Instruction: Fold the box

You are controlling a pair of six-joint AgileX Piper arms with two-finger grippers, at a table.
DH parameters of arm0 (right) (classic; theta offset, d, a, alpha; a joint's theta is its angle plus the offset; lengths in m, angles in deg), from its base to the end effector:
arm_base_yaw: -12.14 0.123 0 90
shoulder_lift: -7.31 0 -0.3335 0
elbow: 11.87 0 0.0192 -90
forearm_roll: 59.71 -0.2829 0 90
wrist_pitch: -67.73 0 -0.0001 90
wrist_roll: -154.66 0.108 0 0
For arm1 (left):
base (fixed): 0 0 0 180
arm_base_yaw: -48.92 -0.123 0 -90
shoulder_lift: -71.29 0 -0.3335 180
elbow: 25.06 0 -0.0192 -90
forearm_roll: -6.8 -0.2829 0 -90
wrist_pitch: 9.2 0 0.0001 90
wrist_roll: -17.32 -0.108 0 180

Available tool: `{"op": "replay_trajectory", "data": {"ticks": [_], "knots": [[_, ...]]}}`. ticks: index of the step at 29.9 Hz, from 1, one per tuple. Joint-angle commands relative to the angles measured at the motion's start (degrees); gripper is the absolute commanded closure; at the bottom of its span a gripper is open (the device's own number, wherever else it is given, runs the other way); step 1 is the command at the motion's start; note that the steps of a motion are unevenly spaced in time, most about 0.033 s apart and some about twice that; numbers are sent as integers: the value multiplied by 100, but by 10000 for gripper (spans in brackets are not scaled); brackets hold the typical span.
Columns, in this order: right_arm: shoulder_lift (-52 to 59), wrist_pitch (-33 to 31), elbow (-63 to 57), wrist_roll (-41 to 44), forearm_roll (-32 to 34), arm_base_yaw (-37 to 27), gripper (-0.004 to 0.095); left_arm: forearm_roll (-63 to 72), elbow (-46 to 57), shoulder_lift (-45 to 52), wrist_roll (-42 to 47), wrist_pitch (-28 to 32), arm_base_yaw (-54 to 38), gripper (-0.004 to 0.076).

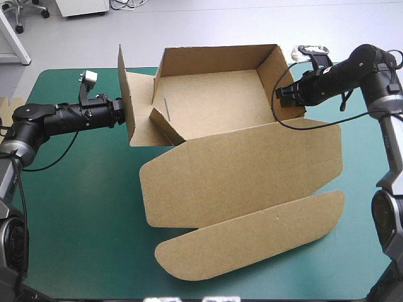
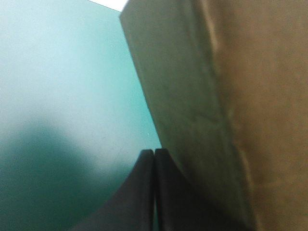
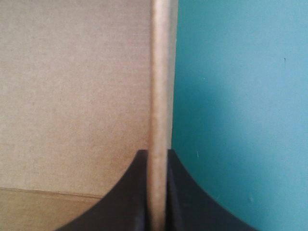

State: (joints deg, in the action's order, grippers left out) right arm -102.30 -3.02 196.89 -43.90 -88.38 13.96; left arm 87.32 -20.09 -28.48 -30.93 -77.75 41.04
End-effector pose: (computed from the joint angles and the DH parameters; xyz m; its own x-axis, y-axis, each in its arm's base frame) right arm 0.4357 0.0628 0.4184 -0.8112 -0.1552 -0.5638 -0.3822 0.8704 0.3103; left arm 0.3791 -0.0477 0.3722 -0.7732 -0.2254 -0.5928 0.4591 0.4459 -0.7684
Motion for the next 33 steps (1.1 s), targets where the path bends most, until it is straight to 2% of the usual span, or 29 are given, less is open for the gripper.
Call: {"op": "replay_trajectory", "data": {"ticks": [1,15,22,25,31,33], "knots": [[265,196,157,31,-217,80,906,625,-131,261,-17,-608,197,734],[-30,183,157,94,-71,179,907,847,-265,613,-148,-608,219,733],[-73,194,157,94,-90,179,907,372,-460,651,-124,-470,219,731],[-73,194,157,94,-90,179,906,253,-460,651,-124,-398,227,686],[-73,183,157,94,-105,179,906,-16,-460,651,-34,-206,227,500],[-73,183,157,94,-105,179,906,-16,-460,651,29,-206,227,468]]}}
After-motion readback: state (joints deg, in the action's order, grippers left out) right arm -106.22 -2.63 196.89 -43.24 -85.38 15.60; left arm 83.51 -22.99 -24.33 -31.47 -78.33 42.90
